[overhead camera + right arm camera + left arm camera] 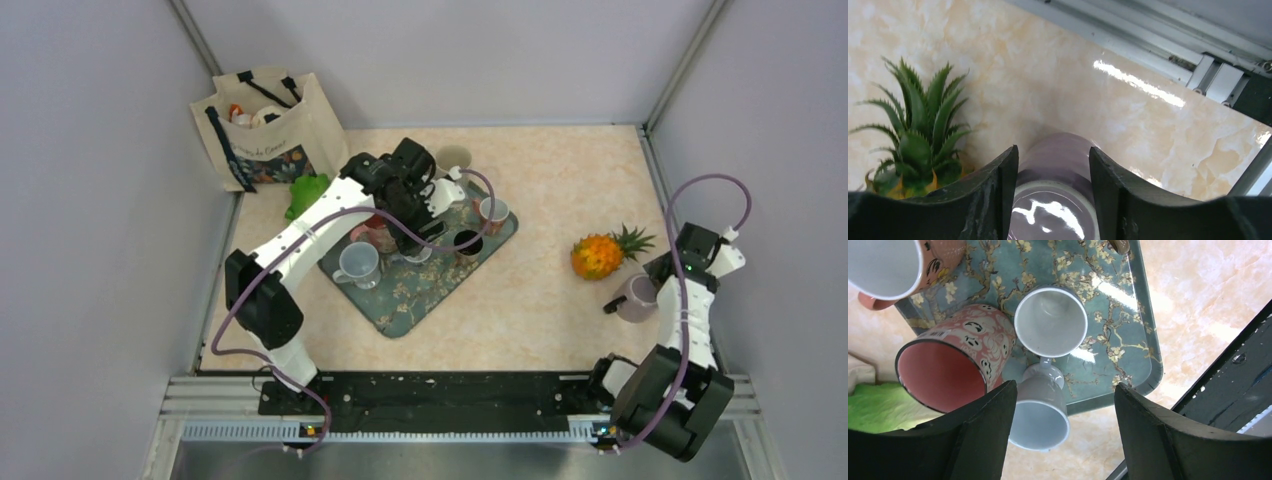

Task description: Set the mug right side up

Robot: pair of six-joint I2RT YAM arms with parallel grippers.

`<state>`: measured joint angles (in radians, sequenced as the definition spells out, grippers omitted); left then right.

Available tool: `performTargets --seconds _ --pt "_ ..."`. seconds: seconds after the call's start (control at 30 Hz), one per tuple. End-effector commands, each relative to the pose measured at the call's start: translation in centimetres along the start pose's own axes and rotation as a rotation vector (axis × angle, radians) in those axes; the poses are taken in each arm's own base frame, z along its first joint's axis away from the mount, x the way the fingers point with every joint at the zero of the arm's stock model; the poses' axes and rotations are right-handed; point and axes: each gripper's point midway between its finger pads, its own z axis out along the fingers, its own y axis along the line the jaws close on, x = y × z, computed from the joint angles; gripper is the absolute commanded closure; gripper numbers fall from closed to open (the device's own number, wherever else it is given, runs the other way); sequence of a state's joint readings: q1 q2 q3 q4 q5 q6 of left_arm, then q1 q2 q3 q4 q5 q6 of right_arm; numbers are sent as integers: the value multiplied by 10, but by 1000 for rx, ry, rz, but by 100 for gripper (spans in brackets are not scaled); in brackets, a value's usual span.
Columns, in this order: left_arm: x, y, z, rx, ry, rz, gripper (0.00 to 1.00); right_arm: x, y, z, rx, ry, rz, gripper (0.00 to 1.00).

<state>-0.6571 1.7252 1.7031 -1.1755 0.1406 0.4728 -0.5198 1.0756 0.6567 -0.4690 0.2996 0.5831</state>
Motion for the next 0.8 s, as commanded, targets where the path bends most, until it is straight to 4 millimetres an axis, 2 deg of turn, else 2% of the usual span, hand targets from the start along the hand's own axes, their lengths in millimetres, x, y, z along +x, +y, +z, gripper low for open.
performTargets --seconds 0.0,0.07,0.13,0.27,0.47,0.53,0.67,0.77 --pt "-3 4 -27 -26 -75 -13 24 32 3 -15 -89 106 -78 50" --pt "-2 6 -30 -31 -82 -17 24 41 12 -25 -127 116 -114 51" --pt "-1 8 -33 -36 -86 -20 24 49 29 -37 -192 116 -180 51" --pt "-4 6 -40 -34 -108 -15 24 78 59 -55 -276 193 -324 52" --pt "-1 8 -58 -50 -132 -24 24 113 85 -76 -395 263 -469 55" --pt "0 10 -62 -59 -141 -32 24 132 96 -88 -474 298 -521 56" --pt "3 15 -65 -66 -143 -48 24 167 127 -125 -684 354 -616 55" --pt "4 12 -64 -51 -141 -51 24 172 142 -154 -764 325 -740 47"
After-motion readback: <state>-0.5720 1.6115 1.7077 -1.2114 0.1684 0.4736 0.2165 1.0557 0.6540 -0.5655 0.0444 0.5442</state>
